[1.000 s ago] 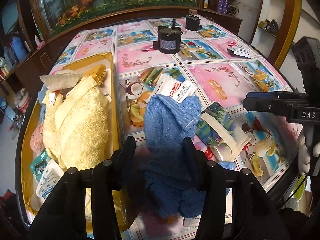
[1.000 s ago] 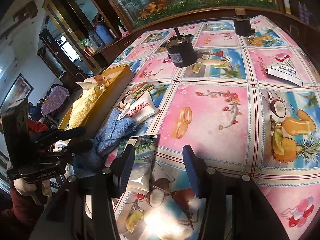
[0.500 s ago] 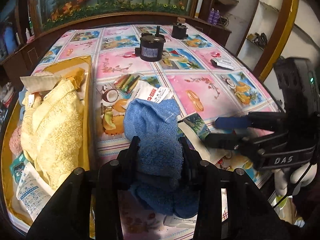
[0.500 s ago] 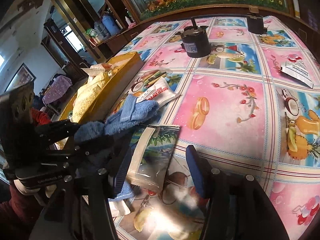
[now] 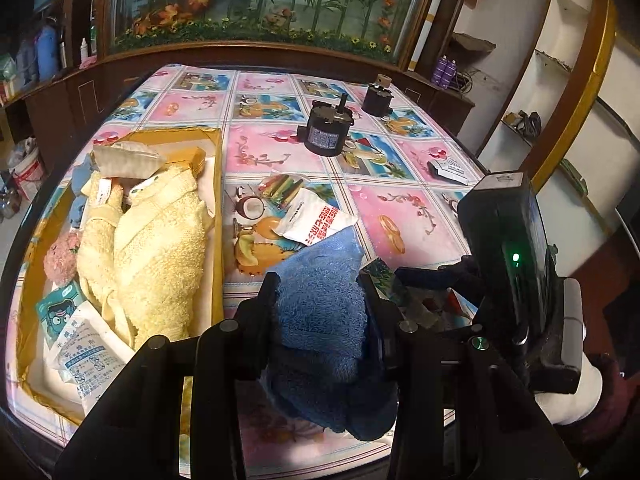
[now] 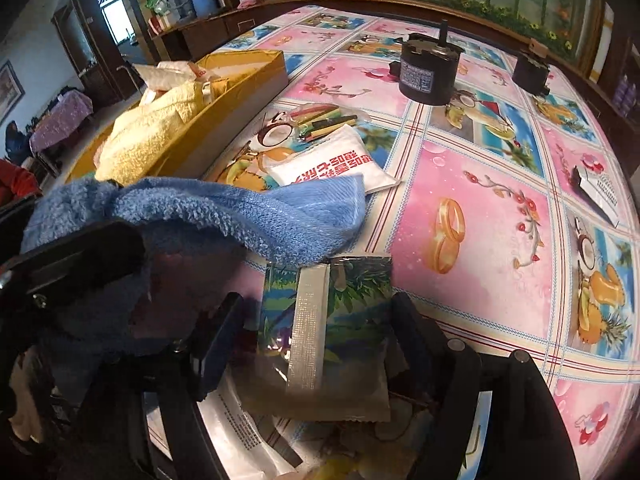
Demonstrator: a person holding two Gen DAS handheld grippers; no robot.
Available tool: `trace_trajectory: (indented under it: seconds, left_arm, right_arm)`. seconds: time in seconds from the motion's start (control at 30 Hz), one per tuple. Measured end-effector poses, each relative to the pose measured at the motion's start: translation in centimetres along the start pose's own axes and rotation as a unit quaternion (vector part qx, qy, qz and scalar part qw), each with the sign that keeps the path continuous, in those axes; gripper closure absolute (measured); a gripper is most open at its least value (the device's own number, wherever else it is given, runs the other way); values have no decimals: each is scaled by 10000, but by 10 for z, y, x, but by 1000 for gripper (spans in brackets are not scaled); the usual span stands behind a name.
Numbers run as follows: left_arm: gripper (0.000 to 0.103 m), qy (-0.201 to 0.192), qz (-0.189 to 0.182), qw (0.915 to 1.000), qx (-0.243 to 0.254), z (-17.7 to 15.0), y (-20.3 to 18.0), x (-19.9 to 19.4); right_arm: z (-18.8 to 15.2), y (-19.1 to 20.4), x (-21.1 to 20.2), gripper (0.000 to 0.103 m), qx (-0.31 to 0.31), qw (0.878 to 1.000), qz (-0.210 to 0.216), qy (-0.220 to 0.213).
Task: Organize soft objects
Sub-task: 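Carry the blue towel with the left gripper while the right carries the green-leaf packet toward the tray, then lower the towel and packet into the tray and open both grippers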
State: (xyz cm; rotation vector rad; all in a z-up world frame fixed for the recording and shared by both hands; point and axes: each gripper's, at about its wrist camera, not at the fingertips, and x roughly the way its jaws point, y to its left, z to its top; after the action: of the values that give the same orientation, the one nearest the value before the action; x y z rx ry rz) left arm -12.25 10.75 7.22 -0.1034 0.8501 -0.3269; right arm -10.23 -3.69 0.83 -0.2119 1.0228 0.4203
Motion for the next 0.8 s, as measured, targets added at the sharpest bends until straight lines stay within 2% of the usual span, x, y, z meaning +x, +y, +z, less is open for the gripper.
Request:
trace_trajectory:
  seconds: [0.1,0.27,0.43,0.6,0.7,0.8]
  left_arm:
    - [65,4,-20,9999,-114,-1,5,0]
    - [65,-143,-121,9994,-307,1,12,-7]
    - [65,-487,-184,9975,-477,7,20,-24]
    - [65,-781,-291,9933,-806,8,37,-36]
    - [65,-885,-265,9915,-915,9,50,-46]
    - [65,-1052,-216,9888,-1032,9,65,-63]
  right_arm:
    - [-4,3,-1,38,-146,9998,-96,-106]
    - [-6,-13,-8,46,142,9993,280,-202]
    - [-6,-42,-27,46,688,9954,529,-404]
    - [-5,-73,-61,46,1185,9853,741,-983]
    - [2,-76,-67,46,1275,9806,924,-1171]
    - [15,-62,-67,46,1170,9789,1172,-1194]
